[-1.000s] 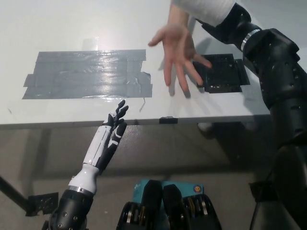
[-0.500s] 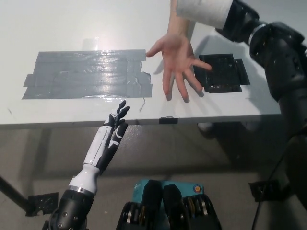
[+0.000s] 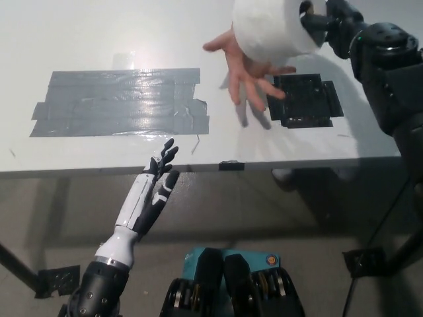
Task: A toilet paper roll is kept on the black spot on the desk infront of the robot and the robot inserts its right thumb into the hole in the centre to grab the roll. Then it passes the roll to a person.
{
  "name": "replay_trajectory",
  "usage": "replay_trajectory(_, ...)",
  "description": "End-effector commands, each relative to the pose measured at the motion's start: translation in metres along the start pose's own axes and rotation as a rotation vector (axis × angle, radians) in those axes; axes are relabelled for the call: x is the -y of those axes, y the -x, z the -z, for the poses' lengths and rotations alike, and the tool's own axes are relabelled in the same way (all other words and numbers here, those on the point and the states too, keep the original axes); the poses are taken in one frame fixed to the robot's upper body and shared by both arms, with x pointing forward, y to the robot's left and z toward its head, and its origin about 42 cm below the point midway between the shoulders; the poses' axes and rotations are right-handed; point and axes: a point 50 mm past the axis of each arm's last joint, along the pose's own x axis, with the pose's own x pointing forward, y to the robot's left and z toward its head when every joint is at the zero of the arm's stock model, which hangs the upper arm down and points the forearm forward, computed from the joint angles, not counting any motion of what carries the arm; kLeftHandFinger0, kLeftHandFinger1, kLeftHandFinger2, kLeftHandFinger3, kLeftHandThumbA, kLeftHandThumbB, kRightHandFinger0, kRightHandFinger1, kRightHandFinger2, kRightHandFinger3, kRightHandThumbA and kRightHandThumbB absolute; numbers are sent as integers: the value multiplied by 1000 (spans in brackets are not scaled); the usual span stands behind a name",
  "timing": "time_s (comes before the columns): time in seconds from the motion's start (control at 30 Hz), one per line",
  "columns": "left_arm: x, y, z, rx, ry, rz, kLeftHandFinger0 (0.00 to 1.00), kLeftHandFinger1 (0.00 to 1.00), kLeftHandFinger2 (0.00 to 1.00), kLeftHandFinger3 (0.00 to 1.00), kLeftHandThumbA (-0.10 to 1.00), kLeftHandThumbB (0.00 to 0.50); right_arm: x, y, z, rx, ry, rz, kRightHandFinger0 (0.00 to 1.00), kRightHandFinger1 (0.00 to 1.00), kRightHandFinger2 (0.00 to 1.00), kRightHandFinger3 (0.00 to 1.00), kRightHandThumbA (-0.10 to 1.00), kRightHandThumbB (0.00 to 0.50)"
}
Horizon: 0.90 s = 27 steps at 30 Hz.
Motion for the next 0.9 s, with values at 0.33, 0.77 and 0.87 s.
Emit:
replay_trajectory(0.33, -1, -3, -9, 33, 7, 12, 1000, 1000, 1000, 1000, 887, 34, -32, -3, -62, 256, 523, 101, 0, 459, 823, 713, -100, 189)
replay_trajectory(0.77, -1, -5, -10, 29, 3, 13, 1000, 1000, 1000, 1000, 898, 55, -30, 0, -82, 99, 761, -120, 1000, 1000, 1000, 1000, 506, 485)
replay_trajectory(0.87, -1, -5, -11, 32, 8, 15, 1000, 1000, 1000, 1000, 880, 38, -21, 3, -92, 97, 795, -125, 1000, 1000, 1000, 1000, 651, 500)
